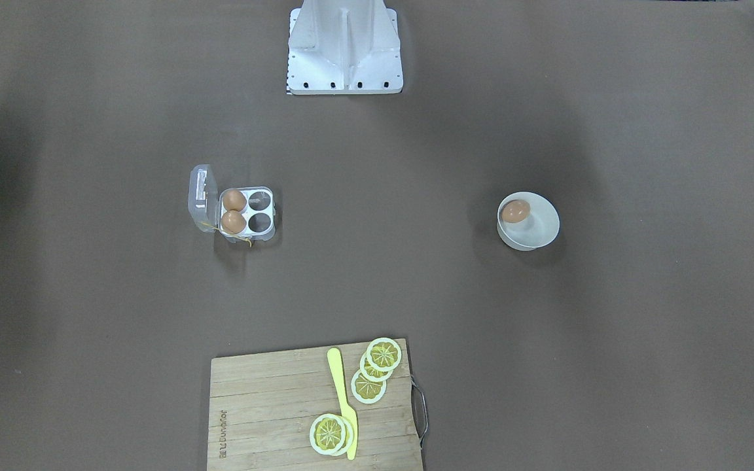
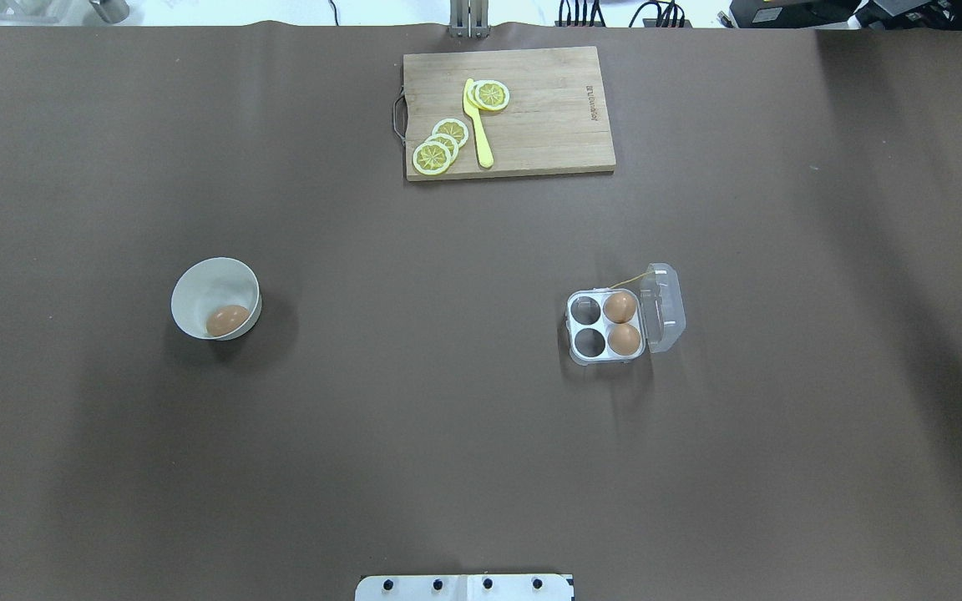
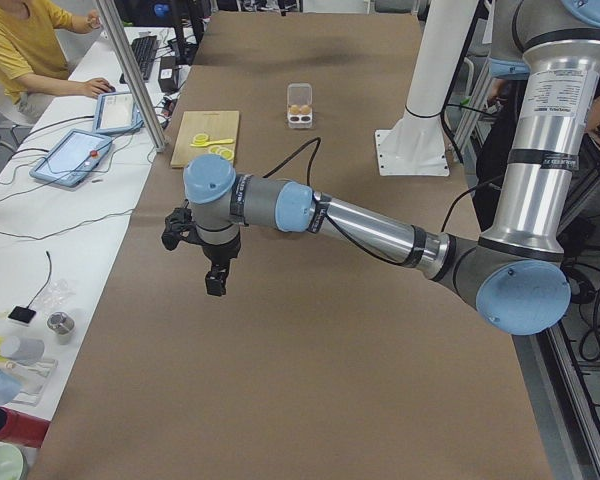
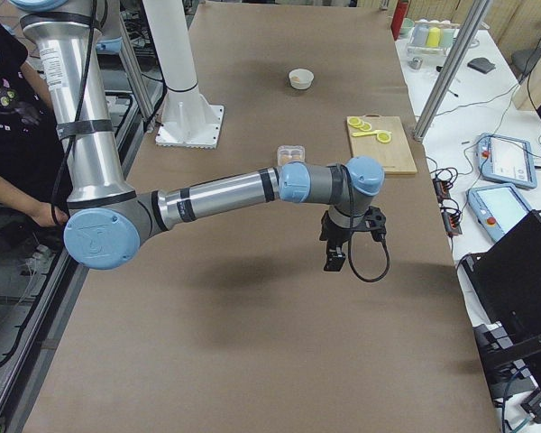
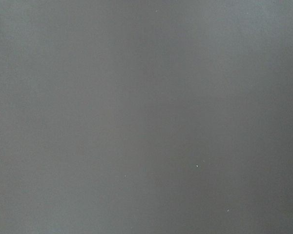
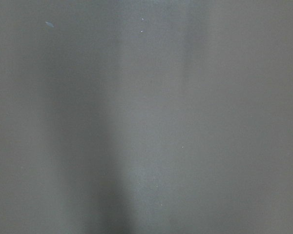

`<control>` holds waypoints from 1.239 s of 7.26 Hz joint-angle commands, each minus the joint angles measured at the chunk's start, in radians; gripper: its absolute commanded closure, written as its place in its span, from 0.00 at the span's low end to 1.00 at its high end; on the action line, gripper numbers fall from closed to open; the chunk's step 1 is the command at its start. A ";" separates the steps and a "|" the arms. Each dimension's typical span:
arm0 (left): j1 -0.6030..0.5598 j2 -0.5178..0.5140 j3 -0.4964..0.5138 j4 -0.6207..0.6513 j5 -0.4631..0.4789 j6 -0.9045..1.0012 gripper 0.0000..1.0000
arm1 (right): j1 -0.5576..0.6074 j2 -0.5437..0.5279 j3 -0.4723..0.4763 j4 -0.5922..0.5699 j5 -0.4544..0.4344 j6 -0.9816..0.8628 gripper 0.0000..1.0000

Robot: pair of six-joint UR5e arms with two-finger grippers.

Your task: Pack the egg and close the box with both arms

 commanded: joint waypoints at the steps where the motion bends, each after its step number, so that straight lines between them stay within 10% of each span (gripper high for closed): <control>1: -0.001 0.008 0.000 0.004 0.000 -0.009 0.02 | 0.000 0.021 -0.004 0.000 -0.010 -0.001 0.00; 4: 0.004 -0.010 0.008 0.004 0.062 -0.008 0.02 | 0.000 0.020 -0.007 -0.001 -0.011 -0.004 0.00; 9: 0.345 -0.260 0.060 -0.005 0.067 -0.360 0.10 | 0.000 0.015 -0.009 -0.006 -0.011 -0.006 0.00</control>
